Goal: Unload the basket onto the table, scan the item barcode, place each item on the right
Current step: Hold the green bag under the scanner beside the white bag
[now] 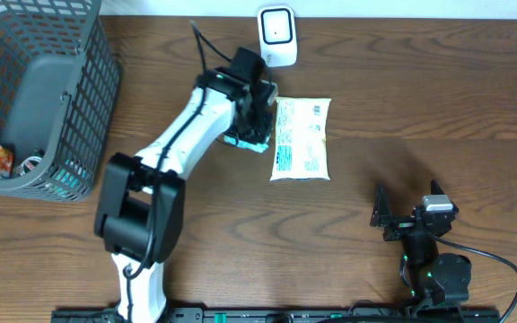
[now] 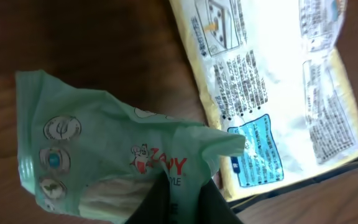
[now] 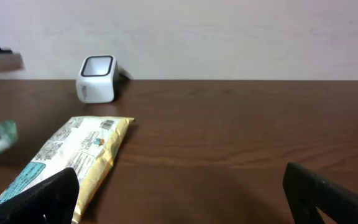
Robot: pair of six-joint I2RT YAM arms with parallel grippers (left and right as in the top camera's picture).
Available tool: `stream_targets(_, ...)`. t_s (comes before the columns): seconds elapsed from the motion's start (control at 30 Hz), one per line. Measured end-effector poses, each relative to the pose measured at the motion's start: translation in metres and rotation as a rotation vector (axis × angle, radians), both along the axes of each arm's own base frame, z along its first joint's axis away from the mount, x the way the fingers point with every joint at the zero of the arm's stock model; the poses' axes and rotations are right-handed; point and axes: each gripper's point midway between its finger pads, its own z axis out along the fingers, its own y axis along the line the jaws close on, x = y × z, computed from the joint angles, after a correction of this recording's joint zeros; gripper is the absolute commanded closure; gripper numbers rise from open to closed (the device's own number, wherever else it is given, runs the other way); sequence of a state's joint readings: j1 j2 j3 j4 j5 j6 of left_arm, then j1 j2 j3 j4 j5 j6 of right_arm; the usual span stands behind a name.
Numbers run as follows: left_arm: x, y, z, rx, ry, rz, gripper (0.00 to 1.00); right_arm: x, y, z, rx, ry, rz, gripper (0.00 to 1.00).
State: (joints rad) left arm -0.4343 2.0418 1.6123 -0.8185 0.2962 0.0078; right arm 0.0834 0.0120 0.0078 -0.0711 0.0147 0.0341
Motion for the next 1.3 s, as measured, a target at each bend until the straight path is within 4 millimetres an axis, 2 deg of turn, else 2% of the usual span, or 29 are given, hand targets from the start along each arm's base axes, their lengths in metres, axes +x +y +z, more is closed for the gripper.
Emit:
stream_targets(0.03,-0.002,-0.002,-0.002,0.003,0.005,-0.003,0.5,0.0,0.0,0.0,0.0,0.0,0.0,0.01)
stream_targets(0.13,-0.002,-0.007,-0.002,0.001,-0.004,-0.01,0.47,0.0,0.0,0.0,0.0,0.0,0.0,0.01)
stream_targets(0.37,0.002,-0.007,0.001,-0.001,-0.014,-0.005,0.48,0.0,0.0,0.0,0.0,0.0,0.0,0.01)
stream_targets(0.47,0.01,-0.007,0.011,-0.013,-0.038,0.003,0.56,0.0,0.0,0.0,0.0,0.0,0.0,0.01)
stream_targets(0.6,0.016,-0.001,0.028,-0.024,-0.059,0.068,0.56,0.0,0.0,0.0,0.0,0.0,0.0,0.01)
stream_targets(0.77,0.003,0.014,0.039,-0.004,0.02,0.229,0.6,0.0,0.0,0.0,0.0,0.0,0.0,0.01)
stream_targets(0.9,-0.005,0.021,0.031,0.011,0.094,0.393,0.58,0.0,0.0,0.0,0.0,0.0,0.0,0.01)
stream_targets(1.0,-0.013,0.025,0.016,0.02,0.15,0.505,0.52,0.0,0.0,0.0,0.0,0.0,0.0,0.01)
stream_targets(1.07,-0.016,0.027,0.004,0.02,0.178,0.579,0.52,0.0,0.0,0.0,0.0,0.0,0.0,0.01)
stream_targets(1.17,-0.018,0.028,-0.011,0.004,0.197,0.672,0.51,0.0,0.0,0.0,0.0,0.0,0.0,0.01)
stream_targets(1.3,-0.014,0.027,-0.02,-0.028,0.212,0.785,0.51,0.0,0.0,0.0,0.0,0.0,0.0,0.01)
